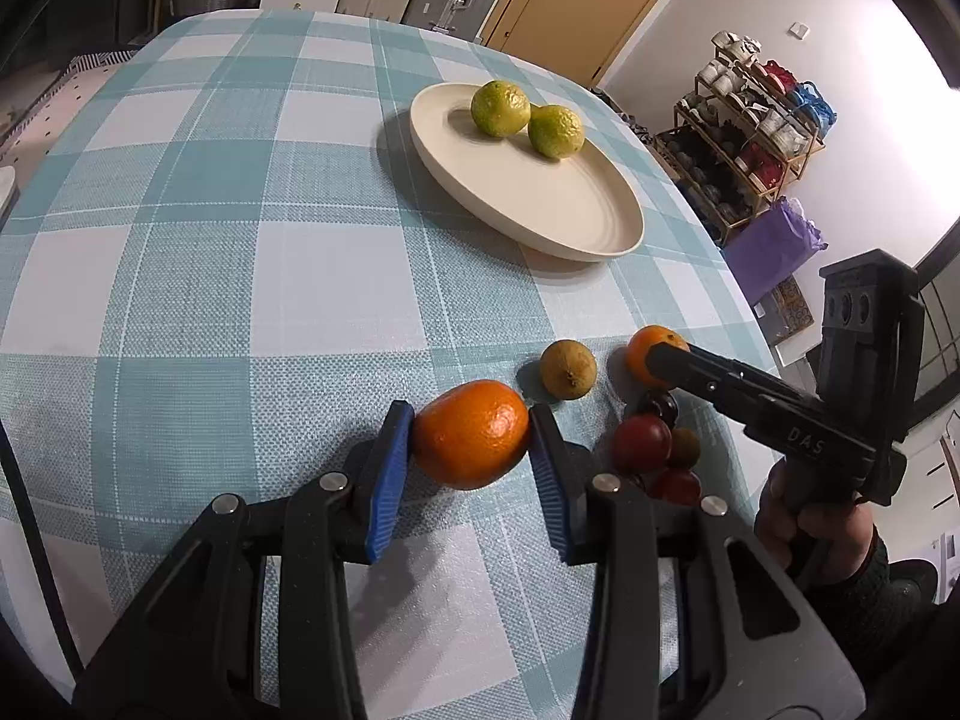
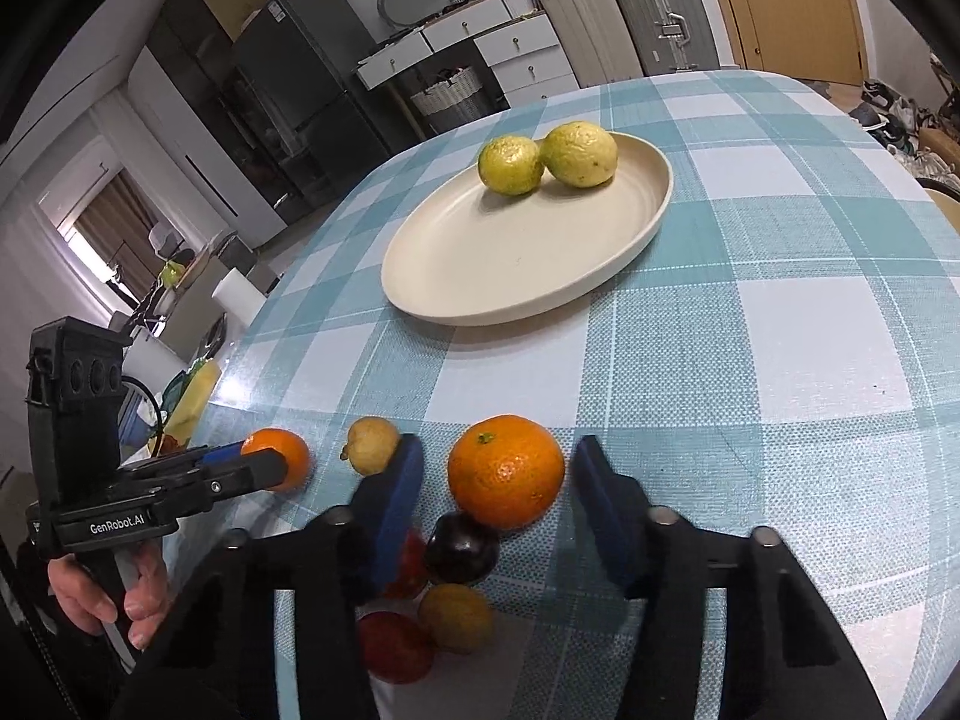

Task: Organize fruits
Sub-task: 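Carry both oranges over the cream plate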

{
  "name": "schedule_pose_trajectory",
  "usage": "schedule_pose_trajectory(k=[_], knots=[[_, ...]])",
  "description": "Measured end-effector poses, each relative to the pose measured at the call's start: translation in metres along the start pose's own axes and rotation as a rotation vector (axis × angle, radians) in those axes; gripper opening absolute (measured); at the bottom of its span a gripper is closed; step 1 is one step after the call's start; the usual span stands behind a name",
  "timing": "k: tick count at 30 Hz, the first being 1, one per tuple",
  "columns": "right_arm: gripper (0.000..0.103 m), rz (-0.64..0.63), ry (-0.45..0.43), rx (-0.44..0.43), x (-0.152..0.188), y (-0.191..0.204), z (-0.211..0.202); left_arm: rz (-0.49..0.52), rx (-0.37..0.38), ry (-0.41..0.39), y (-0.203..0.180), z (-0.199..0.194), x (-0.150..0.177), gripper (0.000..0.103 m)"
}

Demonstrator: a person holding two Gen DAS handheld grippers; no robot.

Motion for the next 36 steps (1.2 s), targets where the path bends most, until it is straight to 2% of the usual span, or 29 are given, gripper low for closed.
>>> schedule_pose_trajectory(k=[2,9,18,24,36], knots=[[0.041,-0.011,0.008,0.012,0.001,0.000,0.002,-0.004,-0.004,-0.003,-0.001,-0.001,-0.002,0.036],[0.040,-0.018,-0.009,0.016,-0.001,-0.001,0.000,-0.004,0.008,-0.027,-0.008,-0.005,-0.017,0.036],[0.040,-0.042,-0.082,-0.002,-0.016,0.003,-0.016,0.002,0.007,-0.044,-0.015,-0.005,-0.040,0.036],[0.040,-0.071,-0.129,-0.014,-0.034,0.007,-0.025,0.009,0.012,-0.071,-0.022,-0.005,-0.066,0.036],[0.040,-0.107,-0.156,-0.015,-0.083,0.005,-0.013,0.011,0.034,-0.081,-0.033,0.020,-0.136,0.036]])
Point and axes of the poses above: each gripper's, at about its wrist camera, not at the fingertips, and z roughly the way its jaws point, y to its left, x to its underside, the point moved 5 cm from there along z, roughly the way its jaws point, and after that the axes turned 9 degrees about -z, right-handed, at the moved point
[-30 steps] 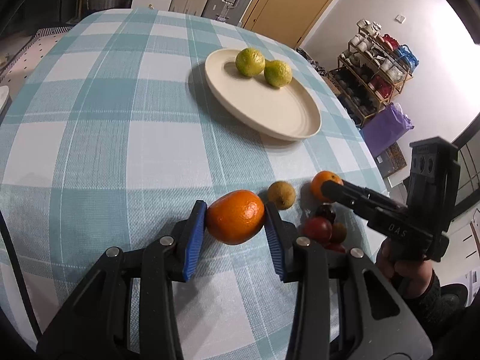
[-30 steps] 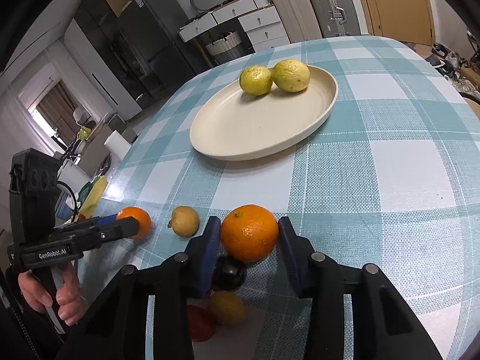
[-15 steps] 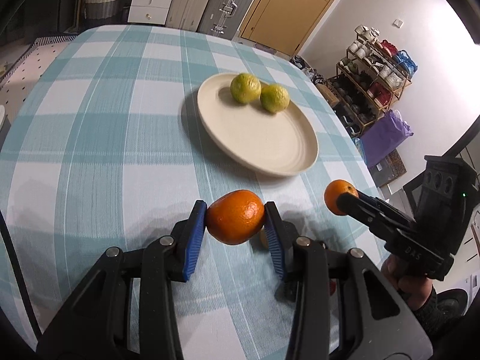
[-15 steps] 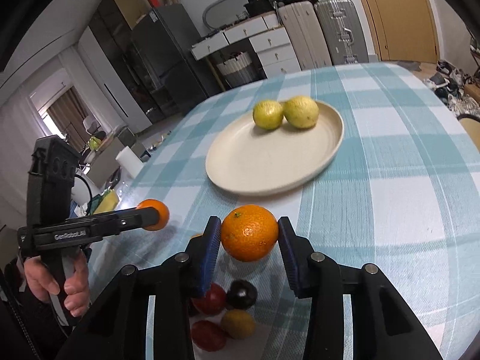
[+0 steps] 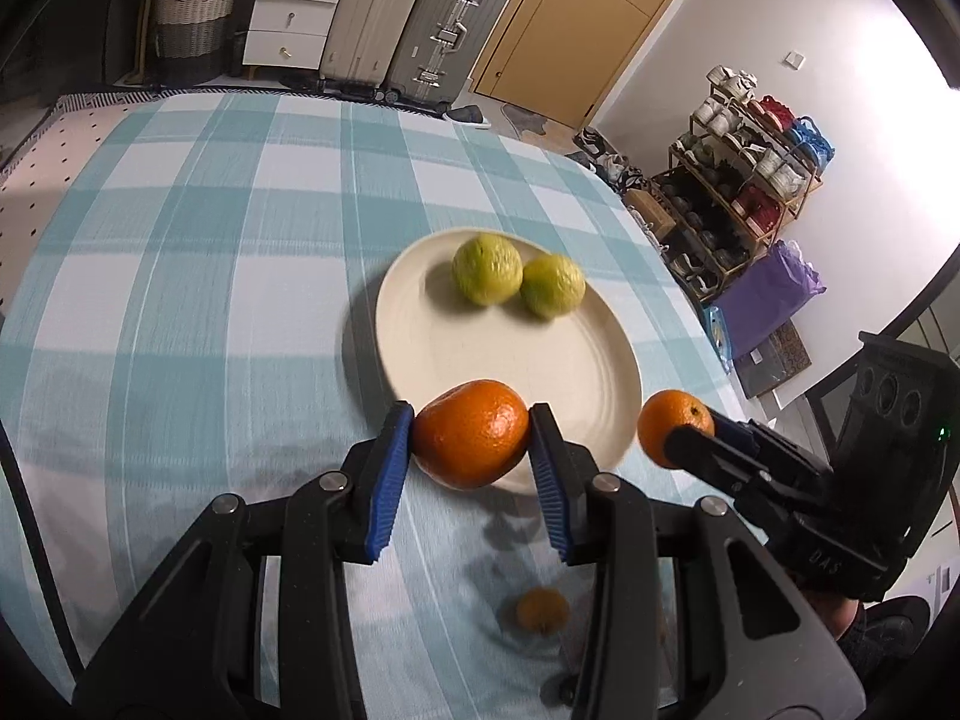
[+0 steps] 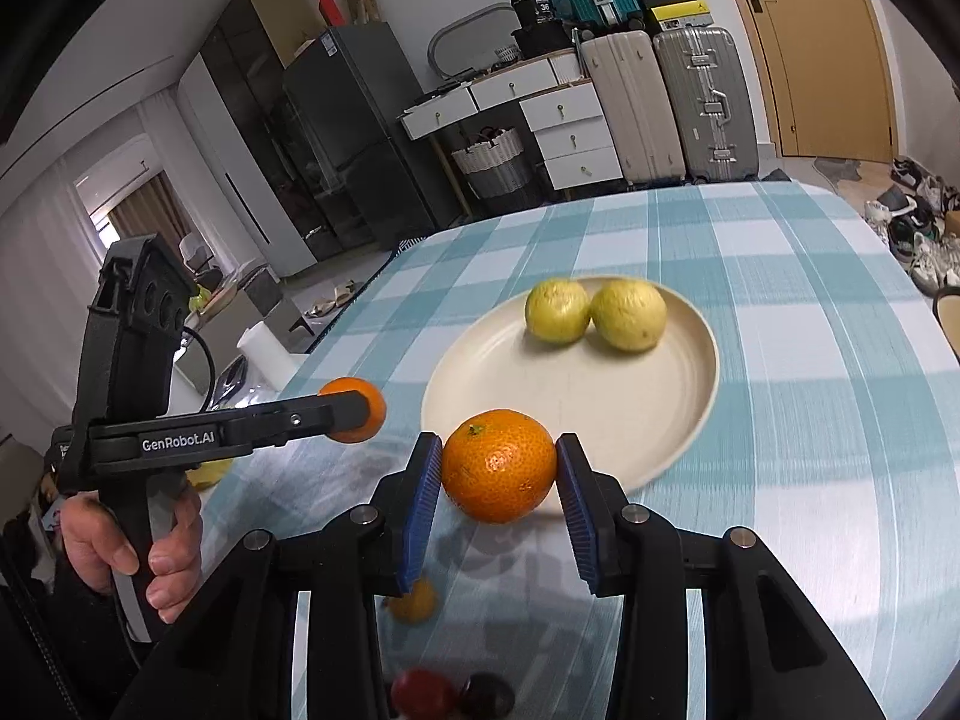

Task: Organize fruits
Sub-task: 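Carry both oranges over the cream plate, then lower both oranges onto the plate and open both tools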

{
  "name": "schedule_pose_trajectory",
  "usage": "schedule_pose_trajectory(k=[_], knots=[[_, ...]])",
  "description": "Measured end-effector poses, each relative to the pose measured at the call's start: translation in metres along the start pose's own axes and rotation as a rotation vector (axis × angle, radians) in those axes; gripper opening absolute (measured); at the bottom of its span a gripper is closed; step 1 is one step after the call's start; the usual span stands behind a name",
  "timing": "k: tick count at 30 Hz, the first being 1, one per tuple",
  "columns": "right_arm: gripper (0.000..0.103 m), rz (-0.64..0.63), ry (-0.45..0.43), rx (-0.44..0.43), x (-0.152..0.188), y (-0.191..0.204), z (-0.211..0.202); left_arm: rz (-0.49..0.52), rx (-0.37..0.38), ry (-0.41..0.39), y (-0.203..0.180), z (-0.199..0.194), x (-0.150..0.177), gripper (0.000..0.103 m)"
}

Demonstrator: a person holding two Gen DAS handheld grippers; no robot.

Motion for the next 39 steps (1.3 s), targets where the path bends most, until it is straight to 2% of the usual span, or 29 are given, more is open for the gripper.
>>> schedule_pose_trajectory(k=[10,21,31,39], knots=[[0.040,-0.002,0.024,0.003,-0.029,-0.011,0.039,-0.045,0.005,0.035,0.015,0.045,-0.042,0.036],[0.040,-0.002,0.099,-0.009,-0.036,-0.011,0.085,-0.048,0.031,0.083,0.015,0.085,-0.074,0.036],[0.040,0.030,0.132,-0.028,-0.038,-0.012,0.111,-0.045,0.033,0.115,0.013,0.114,-0.083,0.036],[0.040,0.052,0.161,-0.041,-0.038,-0.012,0.127,-0.044,0.051,0.125,0.009,0.121,-0.087,0.036]])
Point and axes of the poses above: each gripper's, at about its wrist camera, not at the fingertips, and z roughly the way its jaws point, y to its left, x to its underside, the point moved 5 cm from there along z, roughly the way its jaws point, and after that the axes turned 9 degrees about -z, right-handed, at the moved point
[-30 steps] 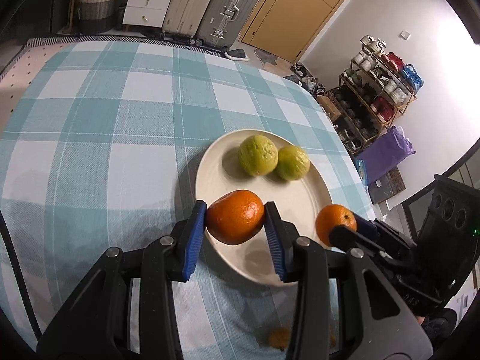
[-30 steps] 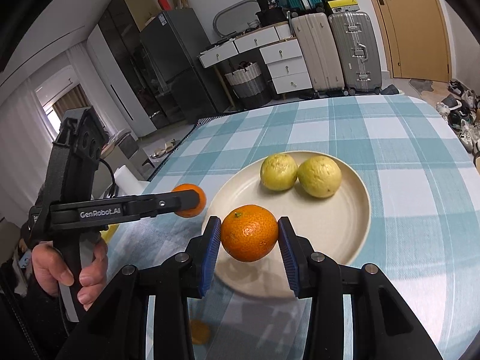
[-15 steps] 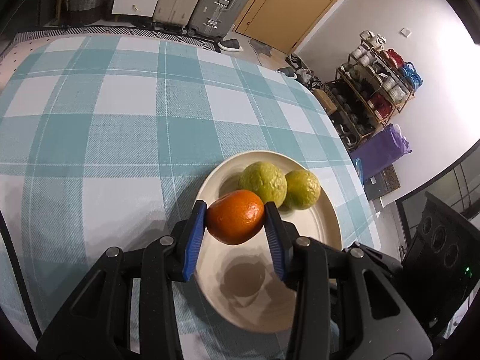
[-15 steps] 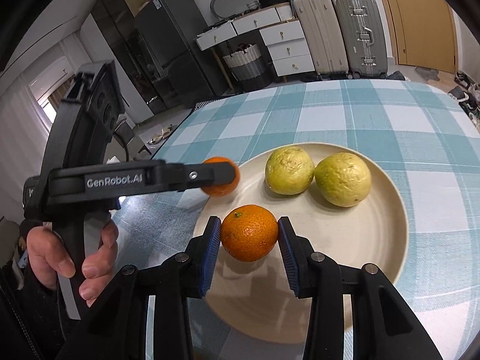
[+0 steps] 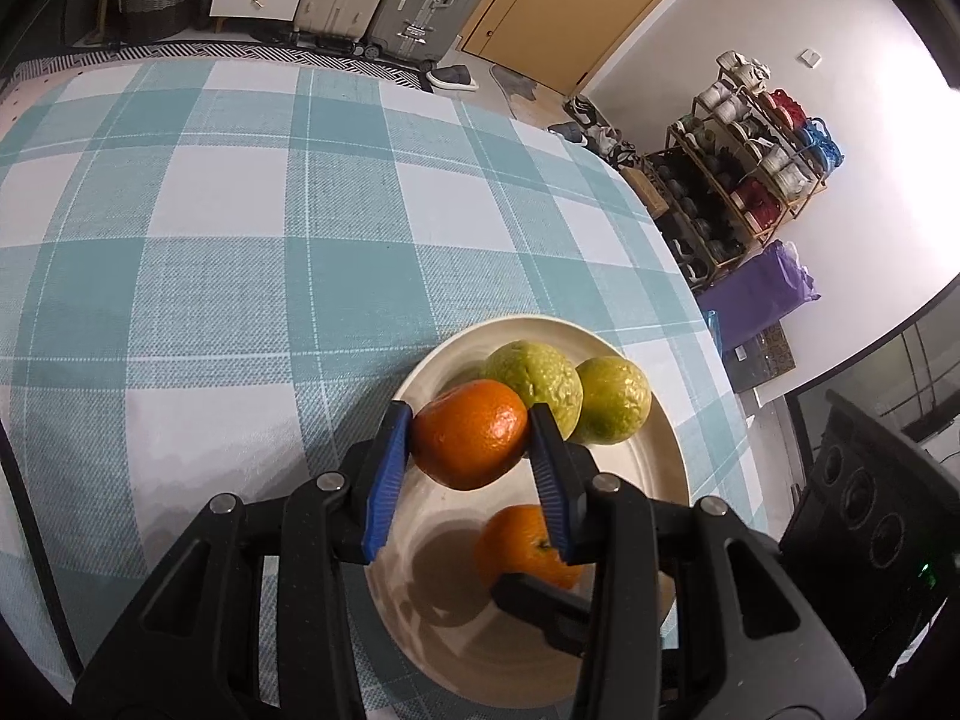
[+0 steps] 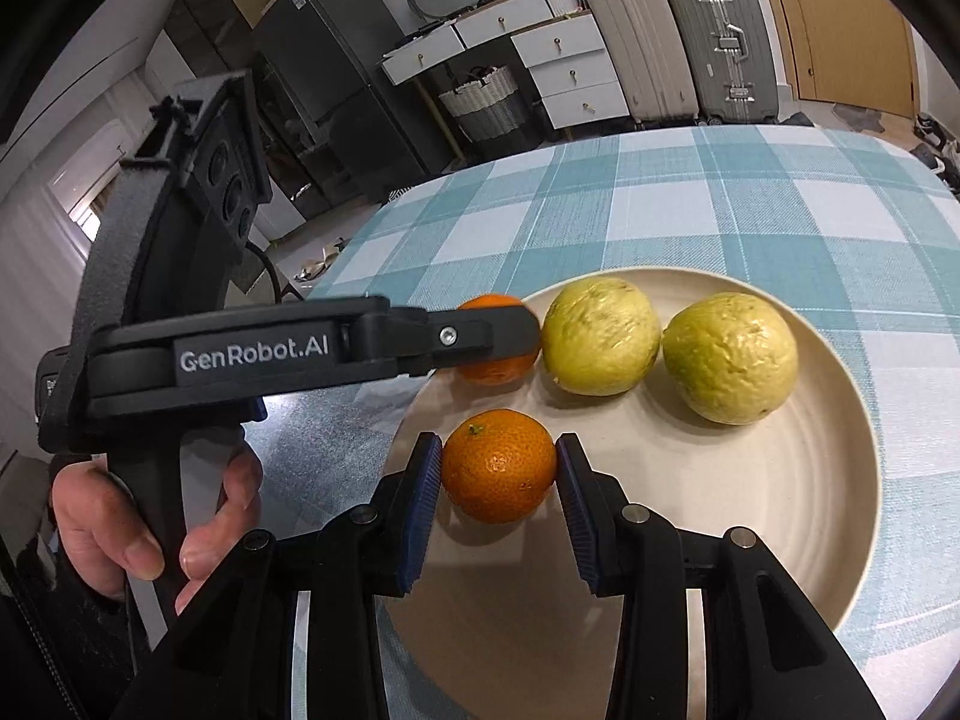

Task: Organize fruits
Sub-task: 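Lower both oranges onto the plate and open both tools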

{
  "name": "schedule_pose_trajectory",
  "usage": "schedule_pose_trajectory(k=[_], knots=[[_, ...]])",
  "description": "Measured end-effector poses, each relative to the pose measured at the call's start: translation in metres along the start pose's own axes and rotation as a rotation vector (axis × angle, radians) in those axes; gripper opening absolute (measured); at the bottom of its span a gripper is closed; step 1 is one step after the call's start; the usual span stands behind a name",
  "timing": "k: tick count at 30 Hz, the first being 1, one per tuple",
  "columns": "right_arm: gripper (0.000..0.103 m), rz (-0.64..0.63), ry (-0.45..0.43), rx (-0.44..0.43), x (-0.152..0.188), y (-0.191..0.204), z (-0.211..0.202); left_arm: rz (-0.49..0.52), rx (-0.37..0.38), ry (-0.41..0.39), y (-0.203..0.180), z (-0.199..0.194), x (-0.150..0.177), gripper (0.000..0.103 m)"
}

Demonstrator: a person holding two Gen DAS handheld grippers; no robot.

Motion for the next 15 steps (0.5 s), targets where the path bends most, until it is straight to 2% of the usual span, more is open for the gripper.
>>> schedule_pose_trajectory(k=[8,11,13,15], knots=[[0.042,0.026,0.004,-0.008,-0.002,0.000,0.008,-0.013,0.016,0.015,-0.003,-0.002,-0.002,0.038],[0.052,0.022,-0.029,-0.018,-0.002,0.002,0.000,-0.009,0.024,0.018,-0.006,-0.004,-0.001,0.042],[0.053,0.008,-0.045,-0.004,-0.001,0.004,-0.006,-0.010,0.025,0.011,-0.009,-0.008,-0.001,0.047],[0.054,-0.001,-0.050,0.006,0.002,0.004,-0.013,-0.008,0.022,-0.007,-0.013,-0.015,-0.002,0.047]])
Point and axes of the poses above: each gripper's, at about its wrist camera, not at the fingertips, and z roughly the way its jaws point, y to its left, x to its underside, the point moved 5 cm from there along z, roughly the way its jaws point, and after that the axes turned 9 degrees about -z, right-handed, at the moved point
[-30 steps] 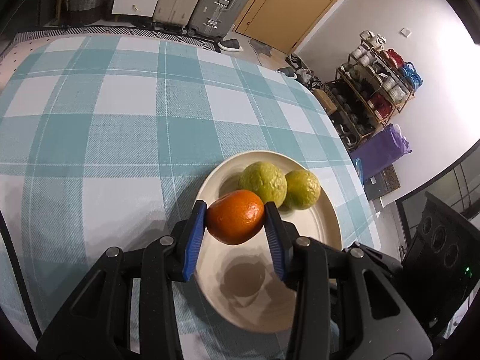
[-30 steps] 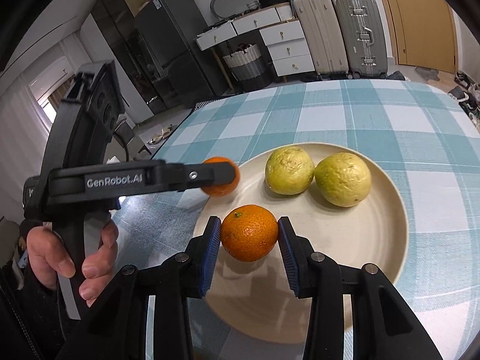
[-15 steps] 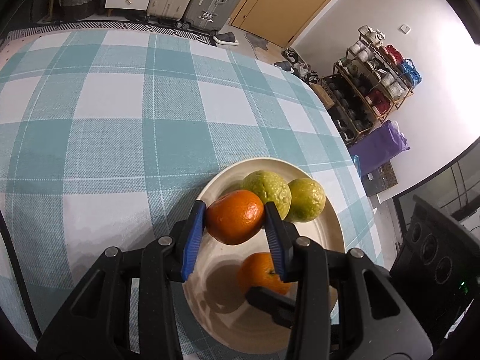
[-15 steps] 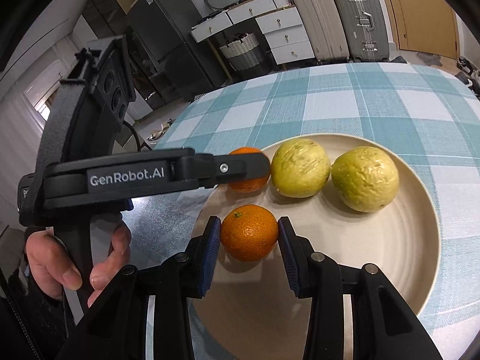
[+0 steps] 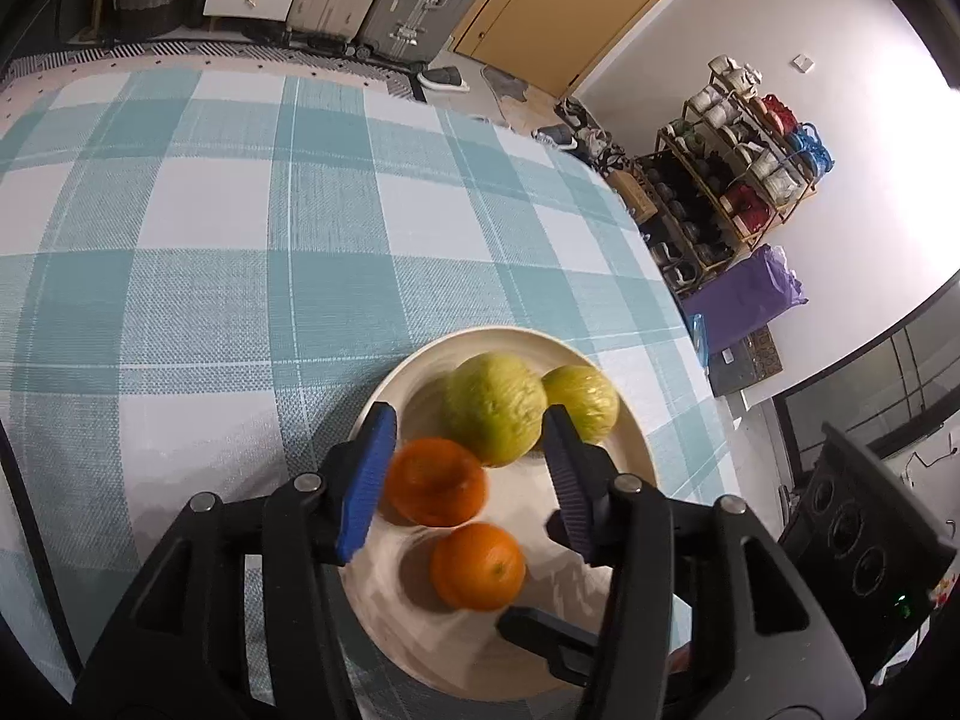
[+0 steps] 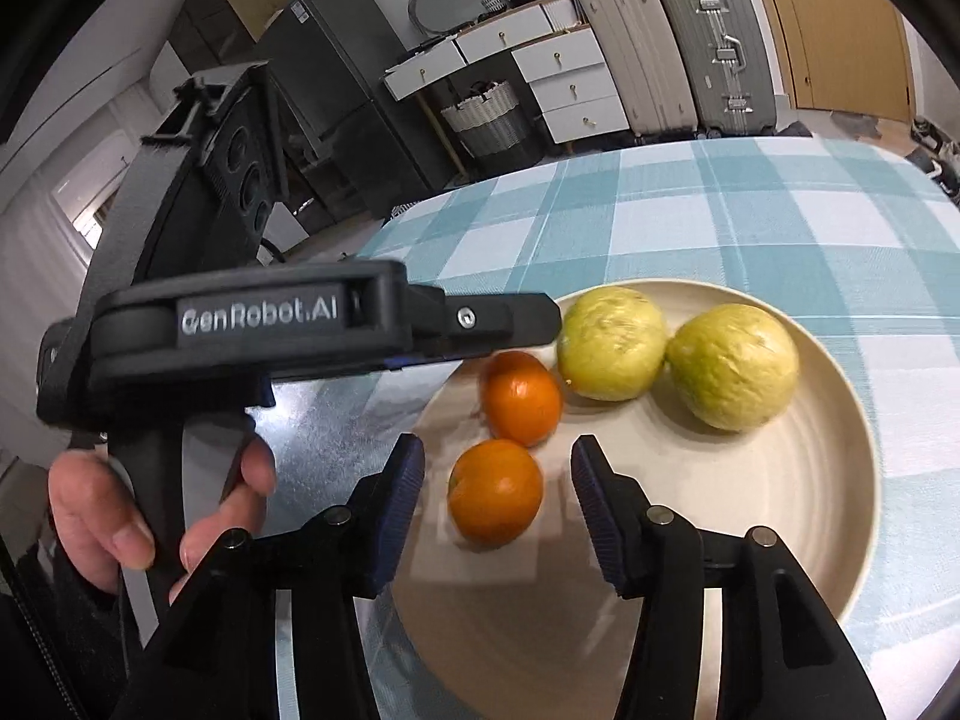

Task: Organize fruits
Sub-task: 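Lower both oranges onto the plate and open both tools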

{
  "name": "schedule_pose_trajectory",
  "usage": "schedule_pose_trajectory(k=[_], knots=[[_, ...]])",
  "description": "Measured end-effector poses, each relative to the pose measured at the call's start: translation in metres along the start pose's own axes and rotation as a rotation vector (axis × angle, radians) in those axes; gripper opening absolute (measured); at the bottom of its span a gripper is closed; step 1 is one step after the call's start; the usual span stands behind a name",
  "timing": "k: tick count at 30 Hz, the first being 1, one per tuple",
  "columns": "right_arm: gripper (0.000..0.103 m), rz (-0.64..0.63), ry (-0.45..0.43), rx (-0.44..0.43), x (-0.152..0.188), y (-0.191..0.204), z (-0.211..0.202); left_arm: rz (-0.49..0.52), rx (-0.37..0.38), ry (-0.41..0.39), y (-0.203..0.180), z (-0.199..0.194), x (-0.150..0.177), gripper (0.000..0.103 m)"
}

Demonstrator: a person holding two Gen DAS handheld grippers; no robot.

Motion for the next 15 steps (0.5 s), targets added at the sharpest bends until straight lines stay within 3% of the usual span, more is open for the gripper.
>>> schedule_pose_trajectory(k=[6,15], knots=[[0.065,0.004,-0.039,0.032,0.011,-0.005,-0.030,0.016,-0.030,-0.039,-0.007,-0.023,0.009,0.051],[0.066,-0.003,-0.069,0.097,0.026,-0.011,-0.071,0.053,-0.100,-0.092,-0.014,-0.058,0.050,0.052]])
Point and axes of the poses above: each gripper's, at about its wrist camera, not at the fingertips, and z roughly the way its jaws point, y to its left, x to its underside, the point moved 5 cm from there along z, roughly the way its jaws point, and after that the axes turned 9 degrees about -z, right-handed, at the moved point
